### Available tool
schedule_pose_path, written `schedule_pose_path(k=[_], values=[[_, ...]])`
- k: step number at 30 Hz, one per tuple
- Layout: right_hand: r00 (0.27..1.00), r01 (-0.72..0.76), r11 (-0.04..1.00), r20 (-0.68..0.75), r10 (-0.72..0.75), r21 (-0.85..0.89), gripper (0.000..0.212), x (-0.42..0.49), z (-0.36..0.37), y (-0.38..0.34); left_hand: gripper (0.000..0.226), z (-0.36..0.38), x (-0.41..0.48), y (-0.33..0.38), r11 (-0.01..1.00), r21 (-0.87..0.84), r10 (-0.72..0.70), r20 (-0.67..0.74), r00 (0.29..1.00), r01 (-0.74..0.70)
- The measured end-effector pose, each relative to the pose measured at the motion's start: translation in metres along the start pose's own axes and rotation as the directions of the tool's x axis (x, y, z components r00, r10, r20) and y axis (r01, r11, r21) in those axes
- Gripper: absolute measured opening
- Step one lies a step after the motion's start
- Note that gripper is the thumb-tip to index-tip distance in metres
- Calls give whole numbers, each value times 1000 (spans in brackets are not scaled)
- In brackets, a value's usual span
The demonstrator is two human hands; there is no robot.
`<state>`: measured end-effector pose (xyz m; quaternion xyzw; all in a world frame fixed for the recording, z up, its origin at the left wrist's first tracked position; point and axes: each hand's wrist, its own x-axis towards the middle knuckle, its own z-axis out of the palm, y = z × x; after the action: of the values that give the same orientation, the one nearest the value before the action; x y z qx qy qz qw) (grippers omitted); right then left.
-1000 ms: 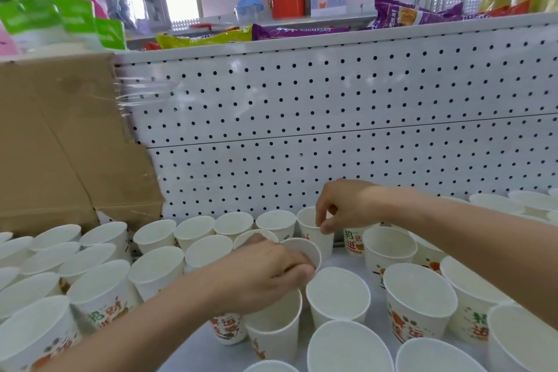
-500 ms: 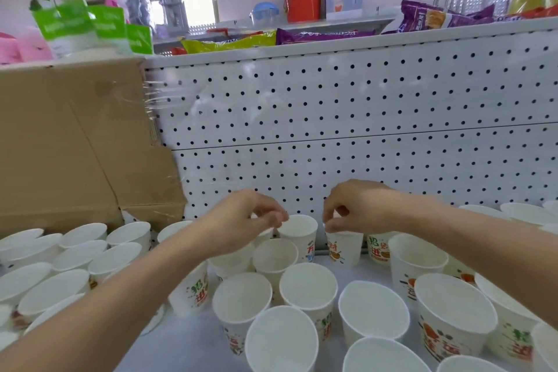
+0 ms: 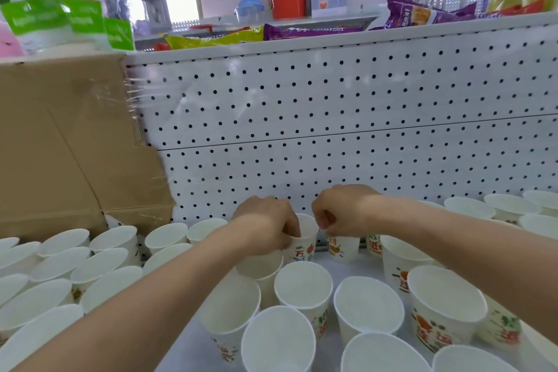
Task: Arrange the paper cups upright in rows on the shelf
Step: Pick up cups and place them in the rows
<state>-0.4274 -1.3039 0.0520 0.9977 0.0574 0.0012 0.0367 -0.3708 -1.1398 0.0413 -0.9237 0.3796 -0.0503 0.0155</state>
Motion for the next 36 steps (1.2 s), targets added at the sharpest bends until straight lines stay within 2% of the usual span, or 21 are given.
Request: schedule_pose_path(k=[3,6,11,13,15,21,23,25,28,34,36], values=[[1000,22,1000,-17,-22,17,23,-6,2,5,28,-2,-6,-5,1000,-1,7,29,1000,-7],[998,43,999,-33,-44,-10,27,-9,1,9,38,-1,-7,-4,993,-113,-29,31,999,32],[998,-49,993,-37,54,111,24,-11,0,16,17,2,-1,0,984,-177,-34,9,999,35],[997,-72,991,-20,74,110,21,-10,0,18,16,2,1,0,981,-191,-35,15,999,37],[997,-71,993,3,71,92,10,-9,0,19,15,3,2,1,979,-202,-34,11,999,35],[994,-88,994,63,84,62,7,-15,-4,25,21,5,6,7,981,-190,-35,5,999,35],[998,-65,978,-3,67,199,10,-20,-21,34,31,4,4,8,979,-199,-36,-14,999,33],[981,-33,937,-169,98,347,10,-28,-46,50,30,2,3,7,973,-228,-32,-49,998,20],[955,-20,921,-264,132,389,9,-38,-73,67,20,-1,1,5,966,-259,-31,-81,996,9],[988,-43,955,-132,85,292,9,-32,-41,53,11,2,6,4,950,-313,-14,-31,999,4],[994,-68,970,-68,86,234,16,-24,-23,43,11,3,9,4,947,-321,-8,-14,1000,3]])
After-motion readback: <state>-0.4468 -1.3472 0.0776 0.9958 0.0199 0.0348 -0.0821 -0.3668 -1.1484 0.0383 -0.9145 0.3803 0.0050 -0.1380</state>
